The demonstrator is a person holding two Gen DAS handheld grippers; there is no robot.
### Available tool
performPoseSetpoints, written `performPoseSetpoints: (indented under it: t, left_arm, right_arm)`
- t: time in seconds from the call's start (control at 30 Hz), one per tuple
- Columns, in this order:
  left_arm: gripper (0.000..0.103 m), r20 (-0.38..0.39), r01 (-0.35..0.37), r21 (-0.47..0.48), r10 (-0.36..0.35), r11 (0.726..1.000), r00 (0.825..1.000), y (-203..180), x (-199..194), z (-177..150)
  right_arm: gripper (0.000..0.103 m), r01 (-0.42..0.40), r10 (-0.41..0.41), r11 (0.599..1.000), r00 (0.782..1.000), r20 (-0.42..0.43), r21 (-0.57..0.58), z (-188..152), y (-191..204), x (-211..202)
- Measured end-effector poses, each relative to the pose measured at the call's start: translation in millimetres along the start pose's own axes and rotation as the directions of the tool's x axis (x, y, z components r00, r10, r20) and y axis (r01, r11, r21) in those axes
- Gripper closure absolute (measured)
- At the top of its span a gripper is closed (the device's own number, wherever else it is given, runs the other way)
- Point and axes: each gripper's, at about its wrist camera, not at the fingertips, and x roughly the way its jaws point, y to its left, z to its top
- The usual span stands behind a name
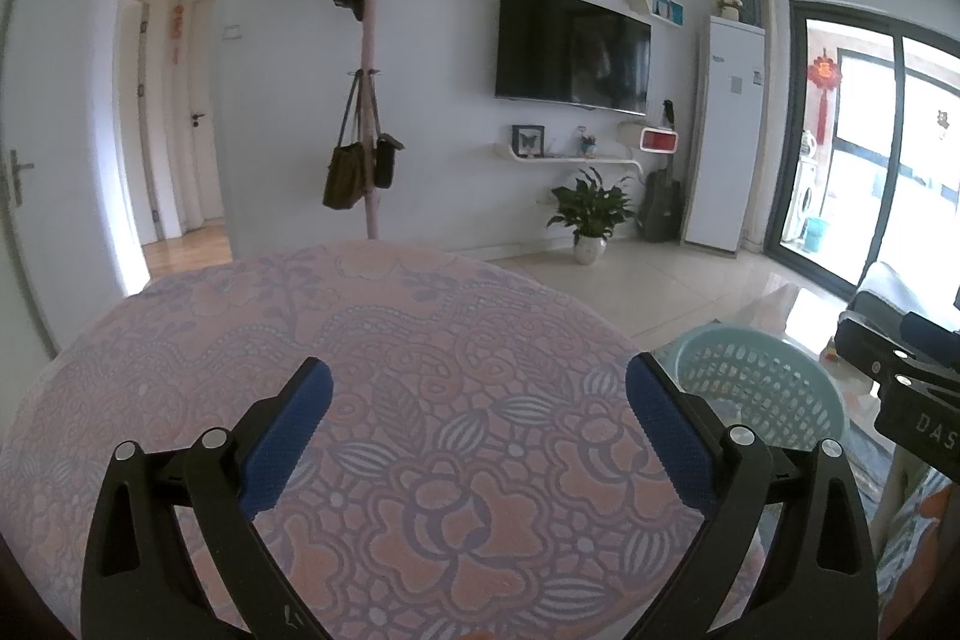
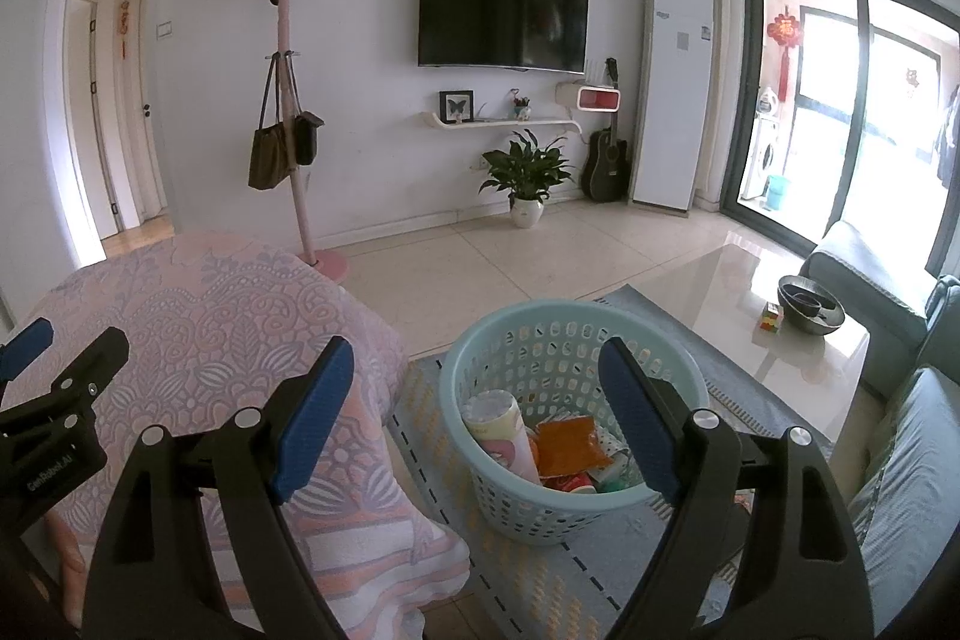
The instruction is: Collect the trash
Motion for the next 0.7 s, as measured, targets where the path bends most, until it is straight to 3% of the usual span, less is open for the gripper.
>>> performPoseSetpoints:
  t: [0.7]
  left_arm:
    - [0.008,0.002,-0.017,-0.010,0.017,1.000,1.000,3.4,3.2,-4.3]
  right_arm:
    - [0.023,-0.009,0.009,1.000,1.000,0.004,-0.007,2.0,3.4,-0.4]
